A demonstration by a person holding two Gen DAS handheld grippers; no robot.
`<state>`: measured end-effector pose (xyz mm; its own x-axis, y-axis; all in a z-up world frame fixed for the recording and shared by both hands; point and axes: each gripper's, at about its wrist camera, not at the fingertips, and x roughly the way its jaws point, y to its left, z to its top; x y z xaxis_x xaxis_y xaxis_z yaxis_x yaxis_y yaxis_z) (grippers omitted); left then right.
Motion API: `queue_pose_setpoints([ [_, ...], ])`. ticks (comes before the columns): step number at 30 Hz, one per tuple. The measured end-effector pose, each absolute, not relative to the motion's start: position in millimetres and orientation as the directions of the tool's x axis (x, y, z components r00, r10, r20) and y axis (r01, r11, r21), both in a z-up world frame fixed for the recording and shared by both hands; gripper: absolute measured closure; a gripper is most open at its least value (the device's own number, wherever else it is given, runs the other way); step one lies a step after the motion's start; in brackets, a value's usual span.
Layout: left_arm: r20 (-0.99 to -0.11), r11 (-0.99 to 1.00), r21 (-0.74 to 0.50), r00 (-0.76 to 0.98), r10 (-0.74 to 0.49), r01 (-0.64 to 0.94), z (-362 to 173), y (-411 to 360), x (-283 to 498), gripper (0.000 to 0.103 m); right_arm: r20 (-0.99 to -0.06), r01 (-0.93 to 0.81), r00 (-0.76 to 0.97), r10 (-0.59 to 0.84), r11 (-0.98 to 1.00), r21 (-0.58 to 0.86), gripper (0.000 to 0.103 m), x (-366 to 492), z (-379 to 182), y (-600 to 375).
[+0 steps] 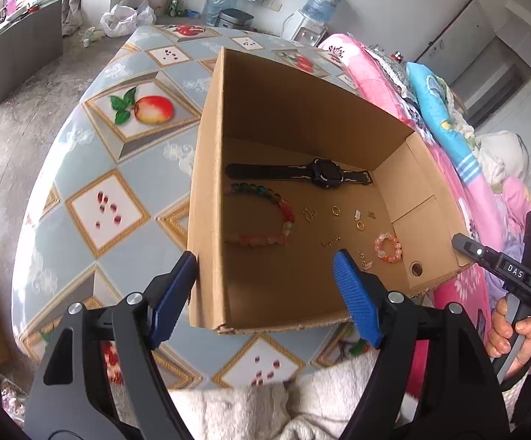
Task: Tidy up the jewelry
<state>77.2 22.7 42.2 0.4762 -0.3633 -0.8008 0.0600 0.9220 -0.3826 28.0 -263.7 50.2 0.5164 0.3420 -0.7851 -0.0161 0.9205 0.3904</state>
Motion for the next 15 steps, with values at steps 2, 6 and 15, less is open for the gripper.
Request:
queue_pose_setpoints([
  [2, -0.805, 0.924, -0.379, 0.473, -0.359, 0.057, 42.7, 22.8, 67.8, 0.03, -0.783, -0.012, 0.522, 0.339, 0.92, 0.391, 0.069, 17.8, 49.3, -262.4],
  [6, -0.809, 0.925, -0.374, 0.467, -0.358, 0.062, 37.5, 21.8, 56.2, 0.03, -0.785, 0.014, 0.516, 0.344, 0.912, 0.409, 0.068, 6.4, 40.6, -265.9],
  [15, -0.749, 0.955, -0.286, 0.603, -0.275, 0.08, 53.8, 29.8, 28.5, 0.028, -0.766, 0.014, 0.577, 0.285, 0.933, 0.358, 0.067, -21.6, 48.9, -270.7],
])
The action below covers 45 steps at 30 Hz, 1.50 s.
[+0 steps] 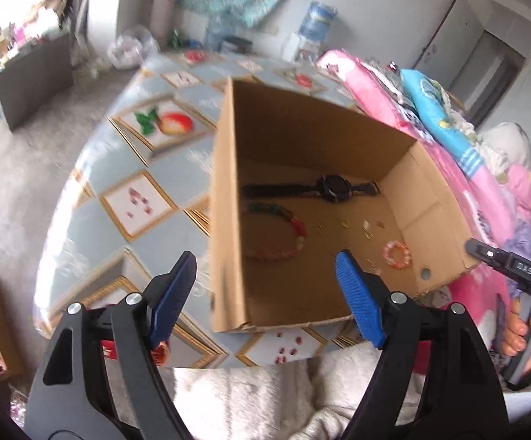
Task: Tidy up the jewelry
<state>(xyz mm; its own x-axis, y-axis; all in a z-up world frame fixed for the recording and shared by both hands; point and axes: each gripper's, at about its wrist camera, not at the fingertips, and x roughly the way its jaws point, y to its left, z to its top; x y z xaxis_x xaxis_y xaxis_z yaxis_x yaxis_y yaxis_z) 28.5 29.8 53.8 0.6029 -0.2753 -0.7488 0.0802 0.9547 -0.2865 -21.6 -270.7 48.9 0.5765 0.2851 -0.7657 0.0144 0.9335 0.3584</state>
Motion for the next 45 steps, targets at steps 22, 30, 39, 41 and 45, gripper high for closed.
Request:
queue_pose_setpoints([
  [22, -0.685, 0.993, -0.112, 0.726, -0.059, -0.025, 58.8, 8.6, -46.6, 0.008, -0.641, -0.102, 0.761, 0.099, 0.994, 0.032, 0.007, -111.3, 59.7, -173.1],
  [30, -0.677, 0.997, -0.073, 0.733, -0.066, 0.022, 53.7, -11.8, -45.1, 0.008, -0.648, -0.142, 0.757, 0.08, 0.989, -0.043, 0.007, -107.1, 59.6, -150.2],
  [39, -0.759, 0.999, 0.015, 0.651, -0.022, 0.052, 36.1, -40.6, -25.7, 0.008, -0.753, -0.09, 0.639, 0.156, 0.988, 0.128, 0.007, -81.5, 39.0, -170.9],
  [41, -0.795, 0.999, 0.03, 0.606, 0.009, 0.024, 29.6, -43.0, -16.6, 0.008, -0.775, -0.054, 0.611, 0.158, 0.986, 0.159, 0.007, -74.3, 33.5, -176.8],
  [45, -0.853, 1.0, -0.005, 0.521, -0.007, 0.005, 19.1, -44.0, -4.4, 0.008, -0.805, -0.039, 0.578, 0.135, 0.99, 0.139, 0.007, -64.8, 25.4, -175.3],
])
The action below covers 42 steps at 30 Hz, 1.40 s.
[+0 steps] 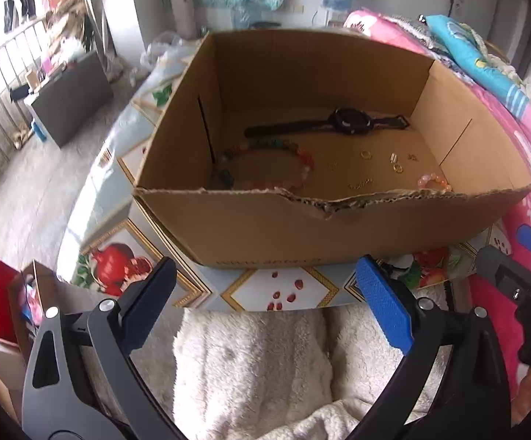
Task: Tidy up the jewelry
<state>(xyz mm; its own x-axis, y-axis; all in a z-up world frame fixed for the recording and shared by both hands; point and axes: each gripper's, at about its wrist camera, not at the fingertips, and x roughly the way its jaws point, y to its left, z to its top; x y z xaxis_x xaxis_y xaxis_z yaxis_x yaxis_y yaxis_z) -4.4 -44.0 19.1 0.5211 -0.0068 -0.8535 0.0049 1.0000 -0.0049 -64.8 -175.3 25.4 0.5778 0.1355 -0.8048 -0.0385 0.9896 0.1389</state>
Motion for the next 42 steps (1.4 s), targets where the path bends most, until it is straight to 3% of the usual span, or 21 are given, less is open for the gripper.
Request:
queue_pose_setpoints([
  [42, -0.898, 1.0, -0.023, 0.44, -0.015, -0.012, 4.1, -43.3, 12.6, 0.009, -0.868, -0.007, 0.491, 0.075, 0.997, 0.082, 0.007, -38.7, 3.8, -162.6],
])
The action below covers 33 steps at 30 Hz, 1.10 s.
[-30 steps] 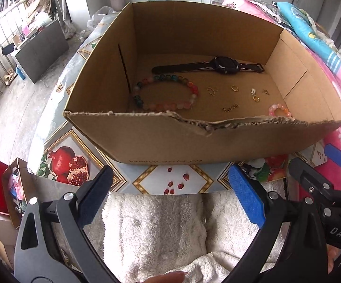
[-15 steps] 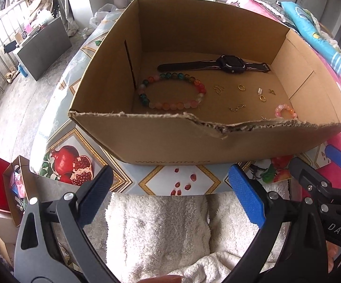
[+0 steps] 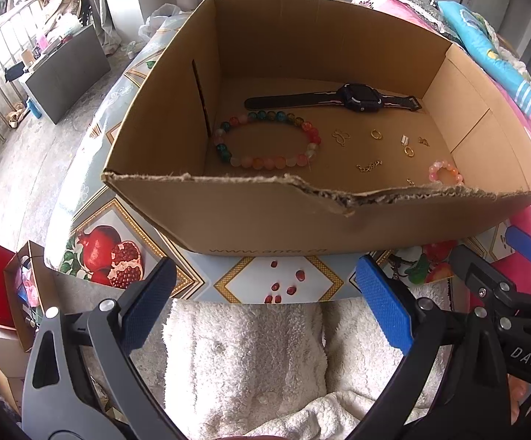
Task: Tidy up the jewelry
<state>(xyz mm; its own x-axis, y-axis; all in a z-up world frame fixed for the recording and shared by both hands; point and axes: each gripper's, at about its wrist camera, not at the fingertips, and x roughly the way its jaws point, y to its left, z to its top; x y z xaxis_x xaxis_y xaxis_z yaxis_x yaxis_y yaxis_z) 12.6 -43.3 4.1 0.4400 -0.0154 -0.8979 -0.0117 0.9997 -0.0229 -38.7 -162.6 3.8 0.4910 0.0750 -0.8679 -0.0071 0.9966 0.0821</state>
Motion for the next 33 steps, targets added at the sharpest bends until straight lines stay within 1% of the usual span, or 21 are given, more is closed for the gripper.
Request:
queue_pose_setpoints([
  [33, -0.899, 1.0, -0.024, 0.437, -0.016, -0.011, 4.1, -44.5, 14.0, 0.008, -0.872, 0.006, 0.484, 0.066, 0.997, 0.079, 0.007, -39.0, 3.2, -163.7],
])
